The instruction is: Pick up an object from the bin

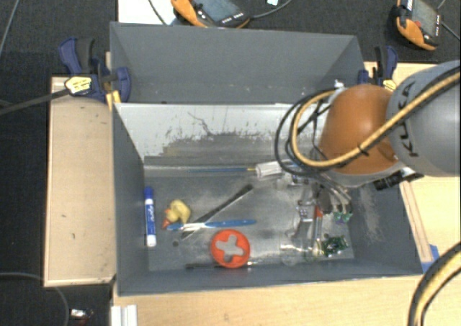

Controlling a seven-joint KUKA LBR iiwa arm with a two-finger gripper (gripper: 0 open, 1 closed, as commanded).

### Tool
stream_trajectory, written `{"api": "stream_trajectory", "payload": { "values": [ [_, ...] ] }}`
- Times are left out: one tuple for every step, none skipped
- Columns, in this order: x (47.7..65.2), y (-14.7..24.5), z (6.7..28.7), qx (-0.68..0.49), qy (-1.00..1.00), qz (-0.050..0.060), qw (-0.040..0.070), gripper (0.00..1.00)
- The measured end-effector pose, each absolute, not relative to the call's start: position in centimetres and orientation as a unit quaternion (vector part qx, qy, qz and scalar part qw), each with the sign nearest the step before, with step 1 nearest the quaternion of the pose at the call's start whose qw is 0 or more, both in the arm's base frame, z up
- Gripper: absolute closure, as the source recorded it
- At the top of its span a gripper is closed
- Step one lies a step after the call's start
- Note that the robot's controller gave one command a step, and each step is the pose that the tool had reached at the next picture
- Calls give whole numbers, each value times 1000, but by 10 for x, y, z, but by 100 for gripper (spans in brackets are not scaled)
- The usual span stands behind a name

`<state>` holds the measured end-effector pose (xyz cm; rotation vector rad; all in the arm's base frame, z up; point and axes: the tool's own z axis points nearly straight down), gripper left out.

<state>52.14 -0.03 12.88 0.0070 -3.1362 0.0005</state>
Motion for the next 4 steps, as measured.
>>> {"api": "stream_trajectory", "payload": {
  "values": [
    [523, 0, 133, 2, -1000, 0, -1, 0],
    [565, 97, 70, 115, -993, 0, -1, 0],
    [575, 93, 119, 143, -990, 1, -4, 0],
    [566, 106, 100, 120, -993, -1, 1, 0]
  ]
}}
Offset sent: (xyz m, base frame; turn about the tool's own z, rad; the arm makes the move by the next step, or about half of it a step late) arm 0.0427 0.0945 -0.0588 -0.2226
